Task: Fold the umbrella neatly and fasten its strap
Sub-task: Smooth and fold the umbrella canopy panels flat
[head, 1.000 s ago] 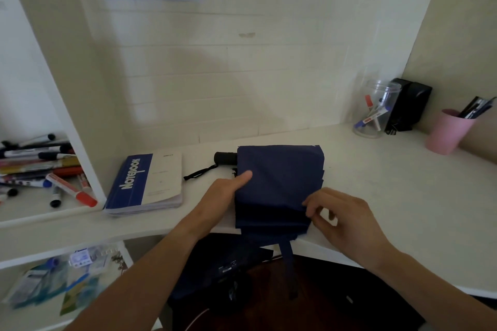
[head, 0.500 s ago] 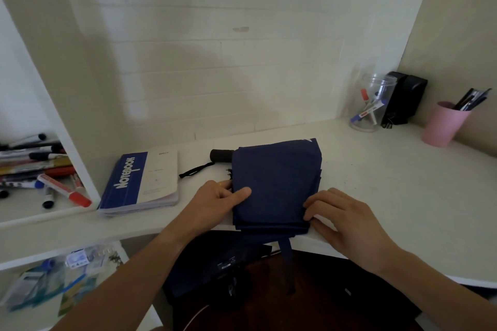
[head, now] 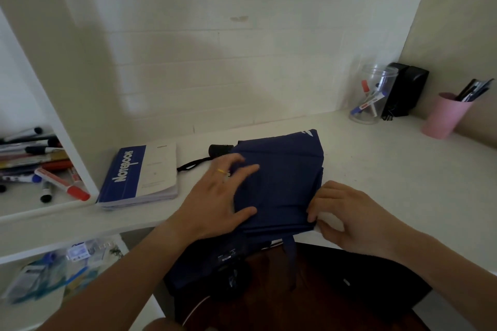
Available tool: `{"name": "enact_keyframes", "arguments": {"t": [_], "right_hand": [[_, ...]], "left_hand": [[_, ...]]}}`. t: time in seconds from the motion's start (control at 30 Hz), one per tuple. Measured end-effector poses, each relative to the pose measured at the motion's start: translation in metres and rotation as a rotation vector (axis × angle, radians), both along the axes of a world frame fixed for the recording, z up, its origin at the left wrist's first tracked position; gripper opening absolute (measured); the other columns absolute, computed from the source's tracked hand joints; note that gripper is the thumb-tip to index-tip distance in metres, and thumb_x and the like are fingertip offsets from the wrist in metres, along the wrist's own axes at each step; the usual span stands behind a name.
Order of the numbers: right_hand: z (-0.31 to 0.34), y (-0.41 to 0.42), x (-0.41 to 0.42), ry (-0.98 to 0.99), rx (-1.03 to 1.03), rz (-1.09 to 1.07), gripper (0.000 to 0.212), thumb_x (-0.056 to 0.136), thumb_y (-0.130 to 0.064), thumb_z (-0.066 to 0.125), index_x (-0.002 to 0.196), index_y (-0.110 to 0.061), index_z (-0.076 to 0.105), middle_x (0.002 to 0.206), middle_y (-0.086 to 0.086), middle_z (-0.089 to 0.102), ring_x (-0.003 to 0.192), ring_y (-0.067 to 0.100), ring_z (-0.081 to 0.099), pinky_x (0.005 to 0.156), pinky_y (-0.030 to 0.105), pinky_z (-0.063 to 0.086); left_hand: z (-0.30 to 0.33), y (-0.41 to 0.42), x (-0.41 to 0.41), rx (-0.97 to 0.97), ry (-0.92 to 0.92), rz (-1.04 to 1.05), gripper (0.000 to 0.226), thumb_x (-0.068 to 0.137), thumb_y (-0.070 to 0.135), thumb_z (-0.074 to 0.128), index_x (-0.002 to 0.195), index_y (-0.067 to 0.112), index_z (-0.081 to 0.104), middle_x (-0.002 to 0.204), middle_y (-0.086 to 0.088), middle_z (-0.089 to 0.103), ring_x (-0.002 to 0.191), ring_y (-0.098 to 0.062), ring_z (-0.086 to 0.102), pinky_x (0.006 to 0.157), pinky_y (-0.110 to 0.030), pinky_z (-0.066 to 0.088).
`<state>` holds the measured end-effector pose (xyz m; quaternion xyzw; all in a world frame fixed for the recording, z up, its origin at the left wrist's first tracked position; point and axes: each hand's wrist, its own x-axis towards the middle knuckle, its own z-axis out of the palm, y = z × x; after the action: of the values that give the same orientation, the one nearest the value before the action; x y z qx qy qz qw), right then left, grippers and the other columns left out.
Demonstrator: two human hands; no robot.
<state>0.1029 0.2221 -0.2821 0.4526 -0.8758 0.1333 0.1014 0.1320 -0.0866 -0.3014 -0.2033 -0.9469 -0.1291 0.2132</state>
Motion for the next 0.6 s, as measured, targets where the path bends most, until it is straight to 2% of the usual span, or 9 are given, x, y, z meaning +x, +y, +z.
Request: {"name": "enact_keyframes", "arguments": {"t": [0.07, 0.13, 0.17, 0.23, 0.3, 0.33, 0.43, 0.53, 0.6], "right_hand": [[0.016, -0.008, -0.002, -0.038, -0.004, -0.035, 0.01, 0.079, -0.035, 0.063, 0.086, -0.036, 0.071, 0.089, -0.024, 0.066, 0.088, 0.0, 0.058, 0.076, 0.027, 0.053], [0.028, -0.025, -0.008, -0.038, -0.146, -0.047, 0.013, 0.085, -0.035, 0.06, 0.088, -0.033, 0.073, 0.088, -0.021, 0.069, 0.085, 0.003, 0.061, 0.076, 0.03, 0.053], [0.029, -0.035, -0.011, -0.017, -0.197, -0.055, 0.017, 0.092, -0.035, 0.058, 0.095, -0.031, 0.073, 0.094, -0.018, 0.07, 0.088, 0.006, 0.062, 0.08, 0.03, 0.053], [0.022, -0.052, -0.019, 0.014, -0.155, -0.072, 0.029, 0.101, -0.037, 0.047, 0.121, -0.029, 0.067, 0.124, -0.012, 0.066, 0.114, 0.009, 0.058, 0.099, 0.028, 0.048], [0.003, -0.057, -0.024, -0.022, 0.027, -0.09, 0.047, 0.104, -0.043, 0.037, 0.148, -0.029, 0.045, 0.157, -0.008, 0.04, 0.145, 0.008, 0.034, 0.12, 0.026, 0.026], [-0.006, -0.054, -0.026, -0.041, 0.122, -0.098, 0.054, 0.104, -0.047, 0.033, 0.155, -0.028, 0.032, 0.164, -0.007, 0.025, 0.151, 0.007, 0.018, 0.124, 0.027, 0.016], [-0.021, -0.037, -0.029, -0.082, 0.278, -0.08, 0.064, 0.103, -0.058, 0.023, 0.159, -0.034, 0.003, 0.166, -0.015, -0.008, 0.15, -0.002, -0.014, 0.125, 0.028, -0.004], [-0.021, -0.028, -0.031, -0.174, 0.366, -0.094, 0.067, 0.099, -0.065, 0.019, 0.155, -0.044, -0.01, 0.161, -0.023, -0.022, 0.144, -0.01, -0.025, 0.119, 0.019, -0.017], [-0.019, -0.028, -0.039, -0.222, 0.398, -0.111, 0.07, 0.096, -0.069, 0.02, 0.154, -0.045, -0.013, 0.16, -0.025, -0.023, 0.144, -0.009, -0.025, 0.118, 0.019, -0.017]], "left_hand": [[0.002, -0.001, -0.008, -0.181, -0.057, -0.144, 0.066, 0.098, 0.05, 0.051, 0.157, 0.028, 0.032, 0.169, 0.0, 0.017, 0.156, -0.015, 0.011, 0.127, -0.036, 0.016], [0.0, 0.0, -0.012, -0.266, -0.147, -0.203, 0.061, 0.105, 0.045, 0.039, 0.16, 0.027, 0.024, 0.171, 0.004, 0.008, 0.157, -0.01, 0.001, 0.128, -0.035, 0.008], [-0.001, 0.0, -0.014, -0.288, -0.165, -0.21, 0.06, 0.106, 0.045, 0.035, 0.161, 0.027, 0.022, 0.171, 0.005, 0.006, 0.157, -0.009, 0.0, 0.128, -0.035, 0.008], [-0.003, -0.001, -0.014, -0.316, -0.175, -0.207, 0.059, 0.107, 0.047, 0.029, 0.162, 0.029, 0.016, 0.171, 0.006, 0.002, 0.157, -0.008, -0.004, 0.128, -0.035, 0.008], [-0.005, -0.002, -0.014, -0.334, -0.204, -0.198, 0.059, 0.108, 0.05, 0.023, 0.162, 0.032, 0.009, 0.171, 0.008, -0.004, 0.155, -0.005, -0.011, 0.128, -0.036, 0.006], [-0.006, -0.004, -0.013, -0.337, -0.229, -0.19, 0.059, 0.108, 0.052, 0.02, 0.162, 0.035, 0.004, 0.17, 0.01, -0.007, 0.154, -0.003, -0.015, 0.128, -0.036, 0.004], [-0.009, -0.004, -0.007, -0.354, -0.306, -0.179, 0.064, 0.105, 0.063, 0.019, 0.158, 0.043, -0.009, 0.168, 0.015, -0.017, 0.151, 0.001, -0.023, 0.127, -0.033, -0.004], [-0.012, -0.006, -0.006, -0.357, -0.322, -0.184, 0.081, 0.096, 0.077, 0.029, 0.156, 0.047, -0.015, 0.166, 0.016, -0.022, 0.149, 0.001, -0.026, 0.124, -0.028, -0.011], [-0.011, -0.007, -0.014, -0.348, -0.342, -0.186, 0.086, 0.092, 0.081, 0.033, 0.156, 0.048, -0.015, 0.166, 0.017, -0.023, 0.149, 0.002, -0.026, 0.122, -0.026, -0.013]]}}
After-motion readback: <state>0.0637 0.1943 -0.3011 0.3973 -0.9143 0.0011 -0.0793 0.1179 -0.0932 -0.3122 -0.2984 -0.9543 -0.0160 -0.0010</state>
